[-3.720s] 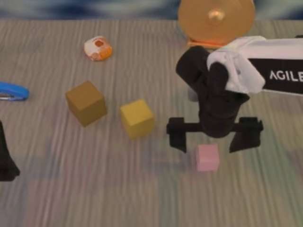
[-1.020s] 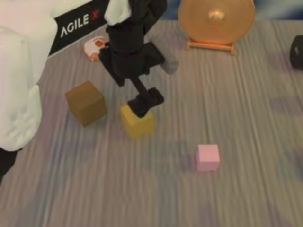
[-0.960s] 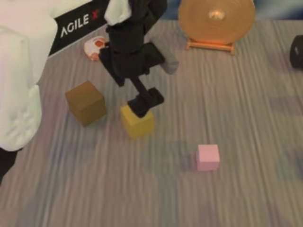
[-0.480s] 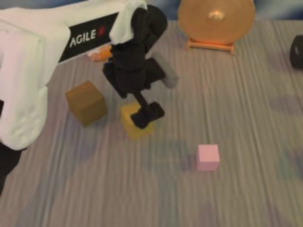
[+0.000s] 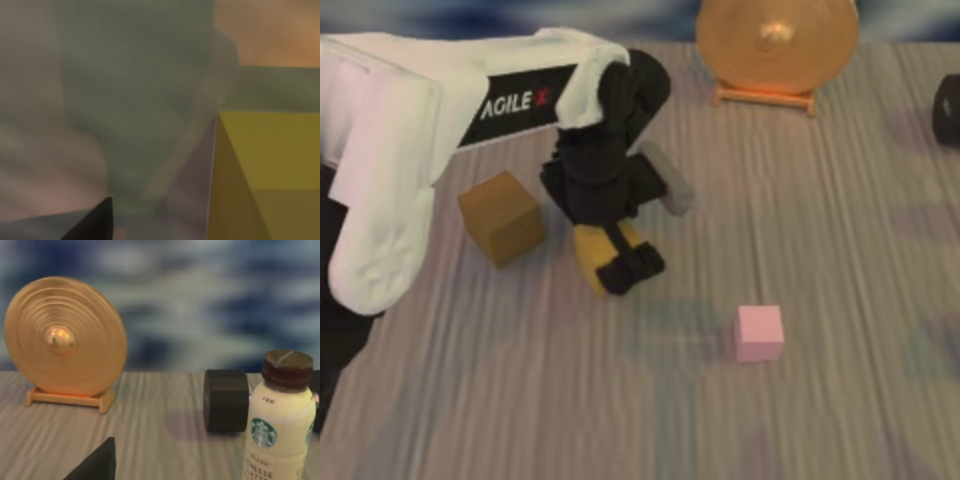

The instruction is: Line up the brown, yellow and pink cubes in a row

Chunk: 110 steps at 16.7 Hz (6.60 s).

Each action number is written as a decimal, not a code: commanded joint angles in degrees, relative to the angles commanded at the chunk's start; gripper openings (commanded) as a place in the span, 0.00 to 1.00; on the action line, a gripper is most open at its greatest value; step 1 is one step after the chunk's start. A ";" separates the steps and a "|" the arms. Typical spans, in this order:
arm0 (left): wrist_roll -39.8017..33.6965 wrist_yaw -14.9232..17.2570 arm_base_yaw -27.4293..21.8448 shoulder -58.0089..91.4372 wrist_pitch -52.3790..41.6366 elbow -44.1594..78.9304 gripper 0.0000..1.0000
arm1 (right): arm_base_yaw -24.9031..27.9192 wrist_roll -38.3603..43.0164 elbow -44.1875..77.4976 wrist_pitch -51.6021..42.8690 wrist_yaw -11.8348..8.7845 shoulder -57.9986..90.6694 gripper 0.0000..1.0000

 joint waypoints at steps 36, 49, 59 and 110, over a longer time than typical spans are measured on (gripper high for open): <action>-0.11 0.35 0.64 -4.48 -13.85 9.92 0.00 | 0.00 0.00 0.00 0.00 0.00 0.00 1.00; 11.76 0.19 -14.21 -12.98 -12.79 0.63 0.00 | 0.00 0.00 0.00 0.00 0.00 0.00 1.00; 11.65 0.19 -14.23 -9.38 -0.54 -7.75 0.00 | 0.00 0.00 0.00 0.00 0.00 0.00 1.00; 4.20 -0.10 11.60 -6.84 -16.56 9.13 1.00 | 0.00 0.00 0.00 0.00 0.00 0.00 1.00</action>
